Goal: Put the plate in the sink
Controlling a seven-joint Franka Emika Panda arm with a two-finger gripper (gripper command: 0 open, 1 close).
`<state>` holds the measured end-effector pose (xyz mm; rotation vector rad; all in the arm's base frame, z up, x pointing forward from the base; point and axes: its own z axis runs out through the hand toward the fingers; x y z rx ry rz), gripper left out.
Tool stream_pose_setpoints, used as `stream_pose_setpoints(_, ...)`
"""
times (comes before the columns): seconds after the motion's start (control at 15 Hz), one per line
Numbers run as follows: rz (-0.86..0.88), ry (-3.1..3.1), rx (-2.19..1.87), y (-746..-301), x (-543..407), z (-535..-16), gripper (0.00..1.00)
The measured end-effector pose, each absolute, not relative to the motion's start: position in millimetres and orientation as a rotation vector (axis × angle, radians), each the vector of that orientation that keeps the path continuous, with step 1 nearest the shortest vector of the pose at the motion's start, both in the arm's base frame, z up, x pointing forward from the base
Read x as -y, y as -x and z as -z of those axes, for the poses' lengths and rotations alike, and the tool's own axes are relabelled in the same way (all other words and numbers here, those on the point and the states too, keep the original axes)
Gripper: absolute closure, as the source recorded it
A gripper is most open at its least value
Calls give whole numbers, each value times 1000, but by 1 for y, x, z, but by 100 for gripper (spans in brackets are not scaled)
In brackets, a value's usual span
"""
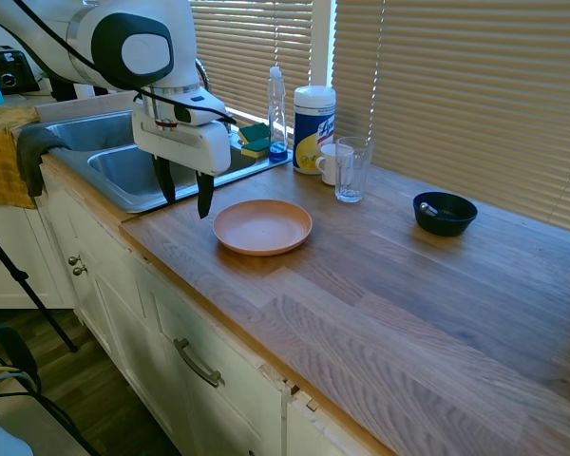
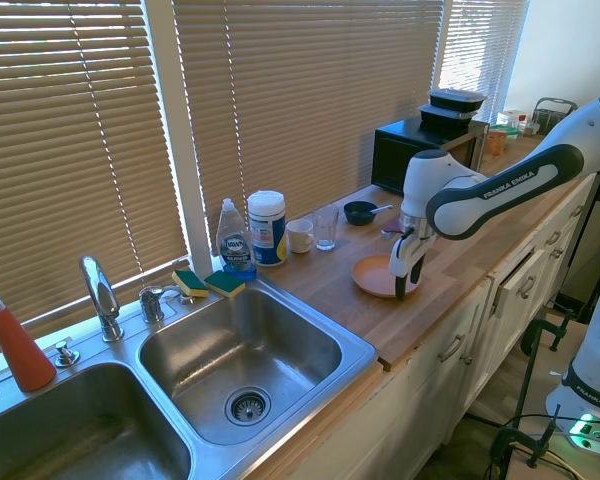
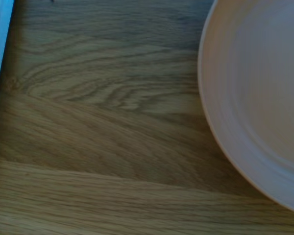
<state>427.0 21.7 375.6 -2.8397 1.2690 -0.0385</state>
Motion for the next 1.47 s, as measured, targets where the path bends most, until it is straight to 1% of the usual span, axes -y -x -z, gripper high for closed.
stream_pose_setpoints(0.33,61,2810,-1311,-432,-7,-382,0)
stream_pose_setpoints(0.53,98,2767,-1376,-440,32,-394,0)
stream_pose_setpoints(0.73,96,2738,-1418,-448,77,-393,0)
stream_pose_setpoints(1.0,72,2720,-1446,-465,145,-377,0)
stream_pose_setpoints(1.47,-7,2719,-1272,-505,181,-335,0)
